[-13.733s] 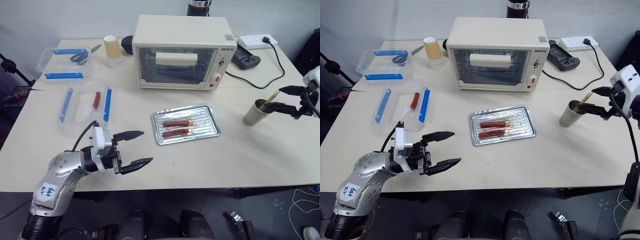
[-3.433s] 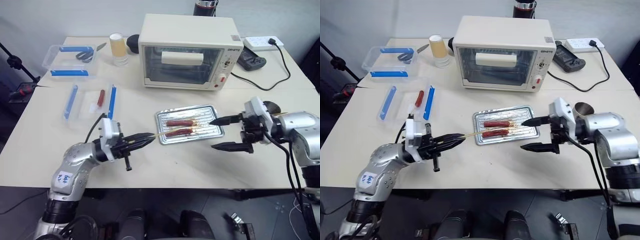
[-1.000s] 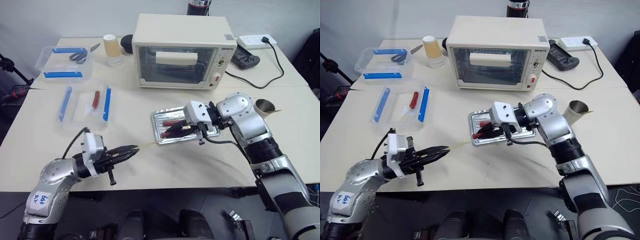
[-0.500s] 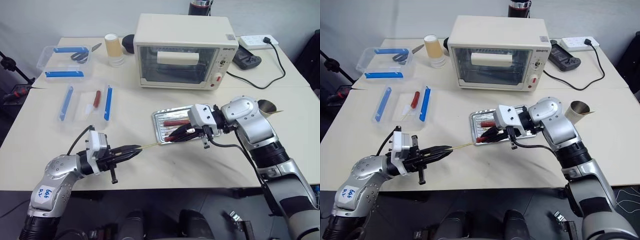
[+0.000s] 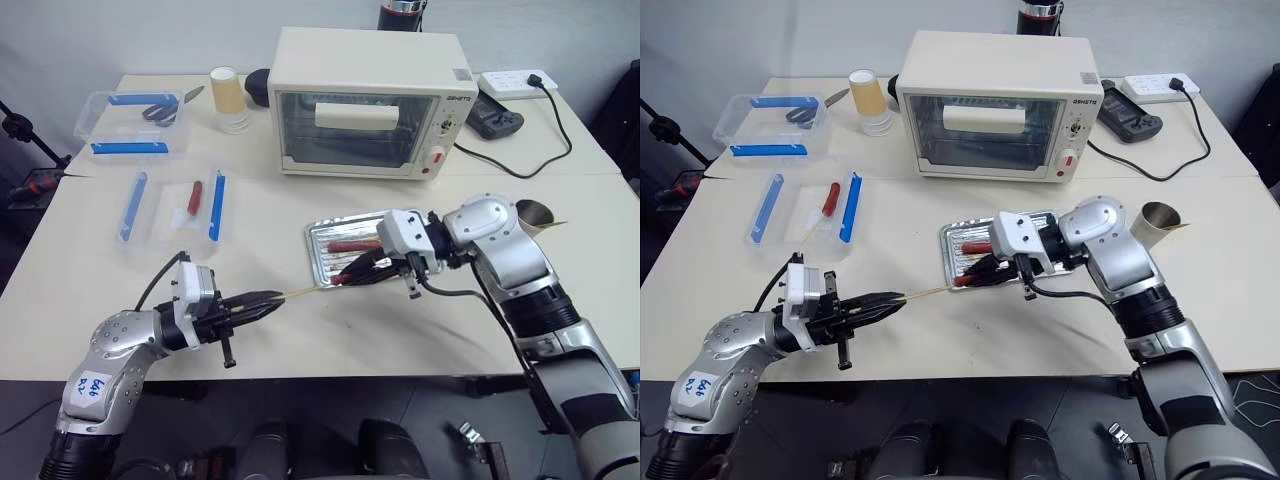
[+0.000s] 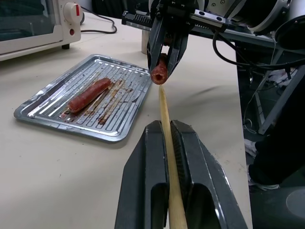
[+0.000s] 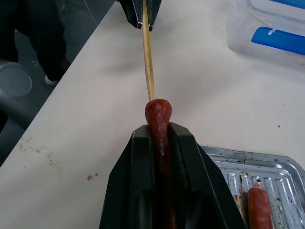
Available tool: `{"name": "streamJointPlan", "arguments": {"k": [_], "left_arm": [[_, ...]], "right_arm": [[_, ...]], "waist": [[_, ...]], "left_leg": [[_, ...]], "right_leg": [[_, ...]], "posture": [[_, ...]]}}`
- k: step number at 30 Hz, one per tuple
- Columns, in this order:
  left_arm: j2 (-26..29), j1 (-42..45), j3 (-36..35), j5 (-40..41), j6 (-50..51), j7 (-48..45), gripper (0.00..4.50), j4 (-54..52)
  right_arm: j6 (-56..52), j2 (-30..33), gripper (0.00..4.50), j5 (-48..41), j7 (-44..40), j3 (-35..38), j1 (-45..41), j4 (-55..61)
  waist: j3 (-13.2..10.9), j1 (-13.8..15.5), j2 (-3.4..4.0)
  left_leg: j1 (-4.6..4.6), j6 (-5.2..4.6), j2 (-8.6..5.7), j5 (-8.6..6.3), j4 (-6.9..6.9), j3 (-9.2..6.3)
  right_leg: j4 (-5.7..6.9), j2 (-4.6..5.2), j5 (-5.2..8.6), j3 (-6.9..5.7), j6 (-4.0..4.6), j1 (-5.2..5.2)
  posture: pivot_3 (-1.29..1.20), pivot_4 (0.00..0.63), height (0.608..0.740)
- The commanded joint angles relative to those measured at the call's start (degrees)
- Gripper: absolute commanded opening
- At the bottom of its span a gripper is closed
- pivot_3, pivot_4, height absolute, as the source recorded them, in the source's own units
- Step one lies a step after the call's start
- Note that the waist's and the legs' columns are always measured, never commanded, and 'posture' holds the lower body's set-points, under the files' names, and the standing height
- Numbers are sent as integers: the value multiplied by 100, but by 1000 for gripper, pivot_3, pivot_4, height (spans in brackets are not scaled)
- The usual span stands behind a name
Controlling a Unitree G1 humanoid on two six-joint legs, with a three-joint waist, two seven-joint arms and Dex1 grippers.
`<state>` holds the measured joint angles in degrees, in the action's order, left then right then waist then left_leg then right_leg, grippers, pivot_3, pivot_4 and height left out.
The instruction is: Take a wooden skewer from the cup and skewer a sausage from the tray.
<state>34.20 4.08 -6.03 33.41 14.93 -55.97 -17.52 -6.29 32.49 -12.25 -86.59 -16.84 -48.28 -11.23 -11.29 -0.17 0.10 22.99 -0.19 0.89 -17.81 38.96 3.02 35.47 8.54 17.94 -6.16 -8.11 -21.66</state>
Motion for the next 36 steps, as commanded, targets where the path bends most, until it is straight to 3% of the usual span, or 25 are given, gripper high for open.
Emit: {"name": "streamJointPlan", "arguments": {"k": [1,36], "left_arm": [[-30,-10,-27,43,-69,-21,0,-120],[-196,160,170,-83,-159,-71,0,62]], "right_arm": [[36,74,148,-105,-113,97,30,95],[97,93,148,-161,-181,81,121,114]], "waist": [[0,1,0],[0,2,0]], "left_leg": [[0,0,0,0,0,0],[0,0,0,0,1,0]], "right_leg": [[0,0,0,0,0,0],[0,0,0,0,0,0]], "posture": [[0,150,740],[0,150,740]]}}
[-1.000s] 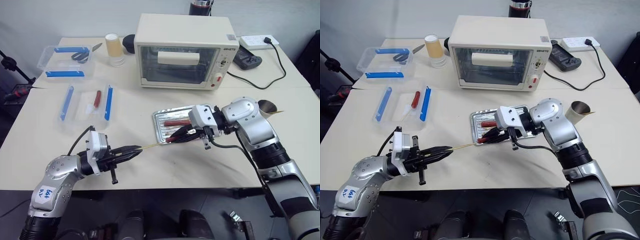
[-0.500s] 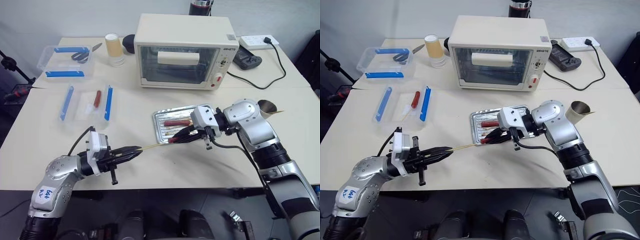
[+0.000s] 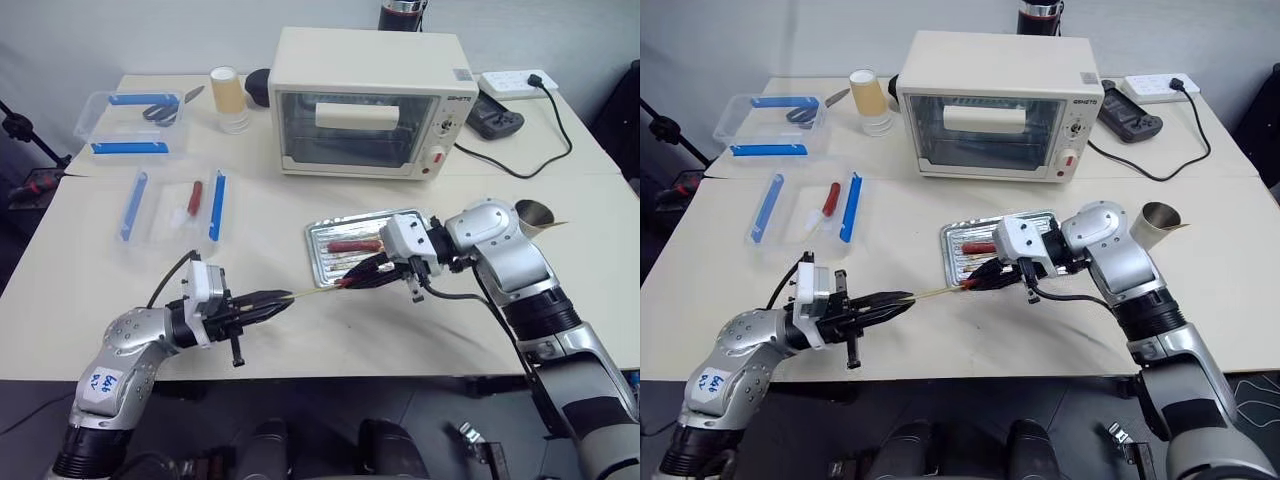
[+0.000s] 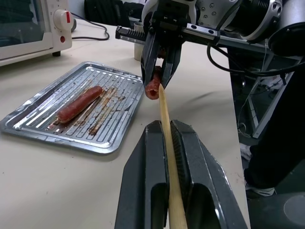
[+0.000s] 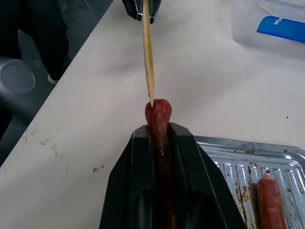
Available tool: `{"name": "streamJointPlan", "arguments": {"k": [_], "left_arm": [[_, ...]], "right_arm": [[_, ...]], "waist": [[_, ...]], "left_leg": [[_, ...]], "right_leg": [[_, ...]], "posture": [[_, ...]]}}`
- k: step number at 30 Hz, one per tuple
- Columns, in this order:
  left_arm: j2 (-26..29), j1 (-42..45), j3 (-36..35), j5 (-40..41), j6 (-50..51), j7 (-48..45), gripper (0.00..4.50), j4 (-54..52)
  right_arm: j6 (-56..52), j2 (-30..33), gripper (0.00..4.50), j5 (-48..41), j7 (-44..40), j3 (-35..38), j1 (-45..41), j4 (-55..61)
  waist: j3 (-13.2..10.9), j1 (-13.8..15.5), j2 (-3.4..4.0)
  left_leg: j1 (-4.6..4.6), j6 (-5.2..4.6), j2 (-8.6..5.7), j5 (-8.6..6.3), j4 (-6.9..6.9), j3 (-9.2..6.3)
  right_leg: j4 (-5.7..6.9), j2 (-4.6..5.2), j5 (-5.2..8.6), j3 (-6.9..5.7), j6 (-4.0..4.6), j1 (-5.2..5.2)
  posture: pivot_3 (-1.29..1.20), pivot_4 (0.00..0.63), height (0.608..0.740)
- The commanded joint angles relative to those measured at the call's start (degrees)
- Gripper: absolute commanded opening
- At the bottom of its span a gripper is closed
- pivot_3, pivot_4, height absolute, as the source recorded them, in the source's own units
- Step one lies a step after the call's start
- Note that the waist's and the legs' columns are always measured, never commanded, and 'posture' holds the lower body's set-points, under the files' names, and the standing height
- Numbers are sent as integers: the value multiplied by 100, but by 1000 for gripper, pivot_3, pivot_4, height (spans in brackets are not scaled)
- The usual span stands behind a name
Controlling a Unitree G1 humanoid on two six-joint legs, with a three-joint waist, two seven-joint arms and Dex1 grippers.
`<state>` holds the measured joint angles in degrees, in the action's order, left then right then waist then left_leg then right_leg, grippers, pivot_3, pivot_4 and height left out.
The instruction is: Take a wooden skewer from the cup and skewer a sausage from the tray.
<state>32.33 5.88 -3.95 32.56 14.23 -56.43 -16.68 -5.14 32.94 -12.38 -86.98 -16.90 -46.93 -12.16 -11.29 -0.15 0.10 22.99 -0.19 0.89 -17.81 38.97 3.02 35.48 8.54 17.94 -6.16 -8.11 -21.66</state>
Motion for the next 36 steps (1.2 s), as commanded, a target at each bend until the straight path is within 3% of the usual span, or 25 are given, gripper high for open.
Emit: {"name": "streamJointPlan", "arguments": {"k": [1,36], "left_arm": [[4,-37,-57,14,-86,-34,0,-30],[-54,77,4,-7,-50,-78,0,28]], "right_arm": [[-2,74,148,-140,-149,105,-10,174],[-88,146,148,-171,-104,87,48,188]], "waist": [[0,0,0],[0,3,0]], "left_leg": [[0,0,0,0,0,0],[0,0,0,0,1,0]], "right_leg": [[0,0,0,0,0,0],[0,0,0,0,0,1]], "posture": [[0,150,740],[0,150,740]]}}
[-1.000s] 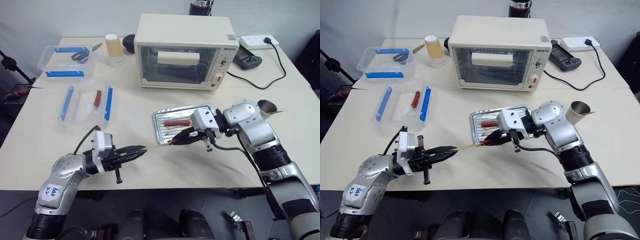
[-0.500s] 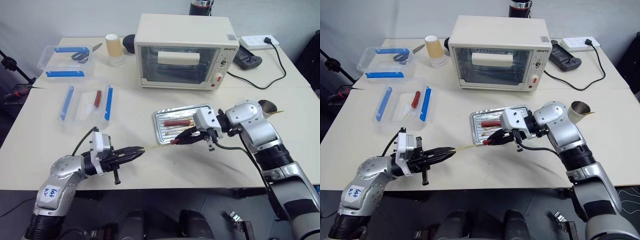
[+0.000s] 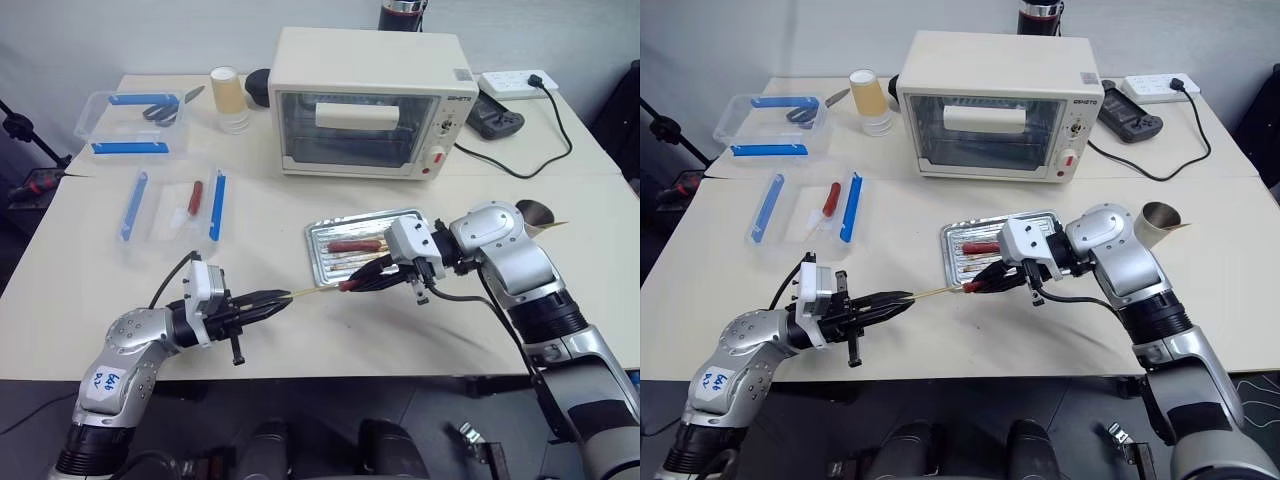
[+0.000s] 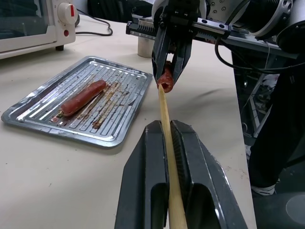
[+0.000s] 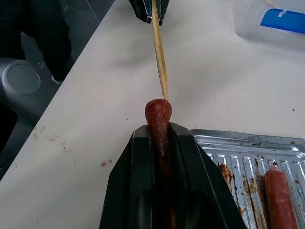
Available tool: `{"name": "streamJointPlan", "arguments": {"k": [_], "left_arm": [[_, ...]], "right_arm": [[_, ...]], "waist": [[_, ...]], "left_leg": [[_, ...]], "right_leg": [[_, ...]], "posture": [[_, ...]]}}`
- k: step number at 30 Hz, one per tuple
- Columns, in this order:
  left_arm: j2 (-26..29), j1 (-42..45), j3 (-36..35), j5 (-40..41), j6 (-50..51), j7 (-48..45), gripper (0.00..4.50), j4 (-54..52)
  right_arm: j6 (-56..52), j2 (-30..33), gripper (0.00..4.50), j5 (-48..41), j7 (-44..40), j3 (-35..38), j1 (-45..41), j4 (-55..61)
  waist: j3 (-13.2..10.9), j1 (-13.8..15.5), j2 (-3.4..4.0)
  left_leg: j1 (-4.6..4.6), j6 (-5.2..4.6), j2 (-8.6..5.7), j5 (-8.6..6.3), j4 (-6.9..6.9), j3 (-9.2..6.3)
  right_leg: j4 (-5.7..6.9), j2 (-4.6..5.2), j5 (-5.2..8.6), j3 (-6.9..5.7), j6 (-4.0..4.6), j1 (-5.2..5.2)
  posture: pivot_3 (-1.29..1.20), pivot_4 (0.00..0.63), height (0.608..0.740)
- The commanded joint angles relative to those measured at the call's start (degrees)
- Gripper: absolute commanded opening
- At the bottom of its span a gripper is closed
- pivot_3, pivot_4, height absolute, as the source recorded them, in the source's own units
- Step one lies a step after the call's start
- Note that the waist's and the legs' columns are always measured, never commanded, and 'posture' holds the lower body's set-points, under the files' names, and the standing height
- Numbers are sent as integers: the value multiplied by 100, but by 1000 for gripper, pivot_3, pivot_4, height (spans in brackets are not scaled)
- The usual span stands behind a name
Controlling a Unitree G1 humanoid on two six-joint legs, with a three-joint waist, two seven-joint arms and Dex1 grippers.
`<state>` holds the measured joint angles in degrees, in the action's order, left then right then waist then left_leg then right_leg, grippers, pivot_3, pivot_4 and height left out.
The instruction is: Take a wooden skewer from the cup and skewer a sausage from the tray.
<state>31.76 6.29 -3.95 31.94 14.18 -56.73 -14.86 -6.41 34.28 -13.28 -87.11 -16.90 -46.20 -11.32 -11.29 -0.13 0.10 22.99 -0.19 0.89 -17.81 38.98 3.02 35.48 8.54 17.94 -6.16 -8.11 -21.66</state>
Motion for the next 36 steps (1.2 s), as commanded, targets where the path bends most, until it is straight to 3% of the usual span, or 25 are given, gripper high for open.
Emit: {"name": "streamJointPlan", "arguments": {"k": [1,36], "left_arm": [[7,34,0,56,-41,-47,0,-156],[-26,272,191,-16,119,-1,0,-40]], "right_arm": [[45,15,148,-77,-92,91,-31,86],[-9,-34,148,-111,-83,106,-19,112]], "waist": [[0,1,0],[0,5,0]], "left_leg": [[0,0,0,0,0,0],[0,0,0,0,2,0]], "right_leg": [[0,0,0,0,0,0],[1,0,0,0,0,0]], "posture": [[0,150,740],[0,150,740]]}}
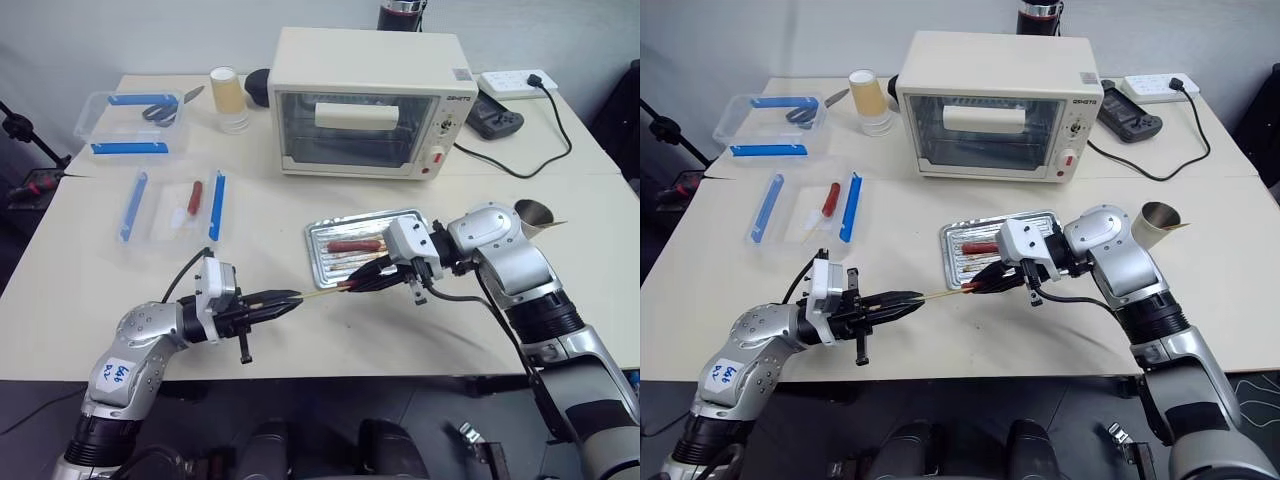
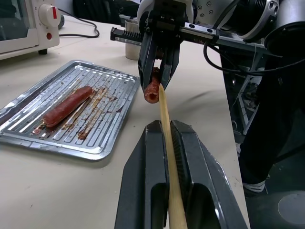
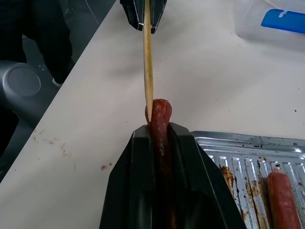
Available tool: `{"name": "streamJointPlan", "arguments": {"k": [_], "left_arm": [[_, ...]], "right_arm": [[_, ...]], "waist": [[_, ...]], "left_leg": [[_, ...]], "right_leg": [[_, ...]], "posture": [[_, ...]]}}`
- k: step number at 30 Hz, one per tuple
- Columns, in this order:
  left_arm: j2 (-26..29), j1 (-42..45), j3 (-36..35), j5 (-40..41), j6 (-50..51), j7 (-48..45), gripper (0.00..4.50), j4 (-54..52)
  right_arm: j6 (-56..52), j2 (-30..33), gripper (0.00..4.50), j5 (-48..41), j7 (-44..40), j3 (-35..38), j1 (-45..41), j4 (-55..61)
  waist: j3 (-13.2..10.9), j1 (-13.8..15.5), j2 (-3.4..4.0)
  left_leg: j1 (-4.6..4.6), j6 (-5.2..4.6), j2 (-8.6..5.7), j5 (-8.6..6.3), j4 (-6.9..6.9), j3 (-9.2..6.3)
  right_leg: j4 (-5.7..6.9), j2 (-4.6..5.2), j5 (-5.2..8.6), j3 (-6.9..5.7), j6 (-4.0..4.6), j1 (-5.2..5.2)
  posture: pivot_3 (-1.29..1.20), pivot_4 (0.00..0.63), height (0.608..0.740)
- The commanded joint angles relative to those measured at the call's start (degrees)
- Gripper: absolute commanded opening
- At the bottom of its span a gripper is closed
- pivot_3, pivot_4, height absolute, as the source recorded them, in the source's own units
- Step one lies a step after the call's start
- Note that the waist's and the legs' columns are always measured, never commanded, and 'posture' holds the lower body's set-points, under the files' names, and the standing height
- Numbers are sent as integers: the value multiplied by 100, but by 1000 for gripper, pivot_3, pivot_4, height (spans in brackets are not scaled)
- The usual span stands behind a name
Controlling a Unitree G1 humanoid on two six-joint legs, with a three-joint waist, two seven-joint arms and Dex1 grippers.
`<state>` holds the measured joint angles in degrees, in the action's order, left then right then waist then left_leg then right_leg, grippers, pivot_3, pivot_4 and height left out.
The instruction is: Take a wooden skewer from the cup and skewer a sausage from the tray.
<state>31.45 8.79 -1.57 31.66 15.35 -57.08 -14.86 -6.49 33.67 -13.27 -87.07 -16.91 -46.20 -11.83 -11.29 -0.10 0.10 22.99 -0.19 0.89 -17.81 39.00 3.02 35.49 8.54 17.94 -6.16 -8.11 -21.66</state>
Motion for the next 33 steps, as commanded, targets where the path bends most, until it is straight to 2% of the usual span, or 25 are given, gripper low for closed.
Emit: {"name": "streamJointPlan", "arguments": {"k": [1,12,33], "left_arm": [[5,13,-61,15,4,48,0,-47],[180,-278,-306,76,15,70,0,-177],[-68,-21,-41,-30,-105,-18,0,119]], "right_arm": [[6,42,148,-106,-90,116,-21,144],[111,148,148,-76,-102,184,-62,-63],[36,88,148,-103,-70,137,-56,43]], "waist": [[0,3,0],[0,-2,0],[0,1,0]], "left_leg": [[0,0,0,0,0,0],[0,0,1,0,0,0],[0,0,0,0,1,0]], "right_leg": [[0,0,0,0,0,0],[0,0,0,0,0,0],[0,0,0,0,0,1]], "posture": [[0,150,740],[0,150,740],[0,150,740]]}}
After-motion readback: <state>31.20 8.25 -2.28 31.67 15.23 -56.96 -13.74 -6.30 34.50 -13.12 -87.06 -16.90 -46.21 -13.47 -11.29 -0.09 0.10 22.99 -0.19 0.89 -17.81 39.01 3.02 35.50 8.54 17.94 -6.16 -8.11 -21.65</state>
